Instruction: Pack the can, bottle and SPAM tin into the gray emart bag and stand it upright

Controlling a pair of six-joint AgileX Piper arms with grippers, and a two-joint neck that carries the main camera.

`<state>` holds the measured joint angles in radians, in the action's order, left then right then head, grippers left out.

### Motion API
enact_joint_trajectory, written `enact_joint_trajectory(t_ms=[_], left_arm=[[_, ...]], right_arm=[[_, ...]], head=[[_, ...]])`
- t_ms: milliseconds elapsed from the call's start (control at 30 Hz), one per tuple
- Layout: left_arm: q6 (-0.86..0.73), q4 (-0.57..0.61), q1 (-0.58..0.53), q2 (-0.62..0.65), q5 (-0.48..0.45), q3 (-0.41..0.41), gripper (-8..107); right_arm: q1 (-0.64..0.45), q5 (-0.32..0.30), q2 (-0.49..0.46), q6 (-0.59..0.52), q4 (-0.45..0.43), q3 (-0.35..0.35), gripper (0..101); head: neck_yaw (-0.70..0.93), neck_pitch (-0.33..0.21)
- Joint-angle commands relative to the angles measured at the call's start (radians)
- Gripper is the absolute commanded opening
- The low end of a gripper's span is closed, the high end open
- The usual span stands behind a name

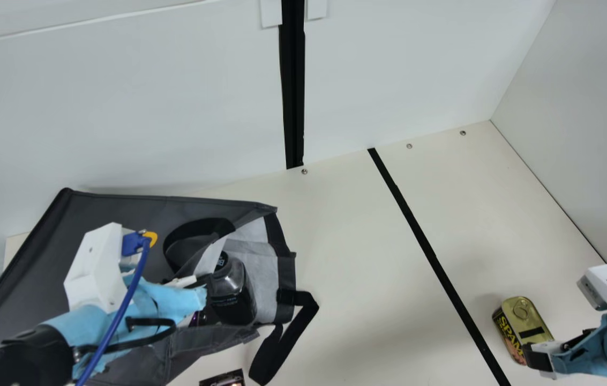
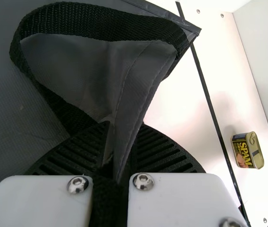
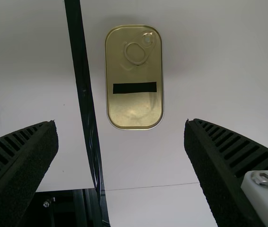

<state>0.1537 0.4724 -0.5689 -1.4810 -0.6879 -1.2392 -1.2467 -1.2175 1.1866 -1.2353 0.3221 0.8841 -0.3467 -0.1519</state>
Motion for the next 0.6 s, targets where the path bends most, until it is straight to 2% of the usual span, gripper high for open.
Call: enact_joint_trajectory(t_ms=[0, 567], left_arm=[[0.000, 0.000, 0.000, 0.000, 0.000, 0.000, -8], [0.000, 0.000, 0.000, 0.000, 0.000, 0.000, -8]], right_arm=[[0.004, -0.002, 0.006, -0.002, -0.004, -0.001, 95], [0.059, -0.002, 0.092, 0.013, -0.035, 0.044, 95]], head=[[-0.002, -0.023], [-0.002, -0.023]])
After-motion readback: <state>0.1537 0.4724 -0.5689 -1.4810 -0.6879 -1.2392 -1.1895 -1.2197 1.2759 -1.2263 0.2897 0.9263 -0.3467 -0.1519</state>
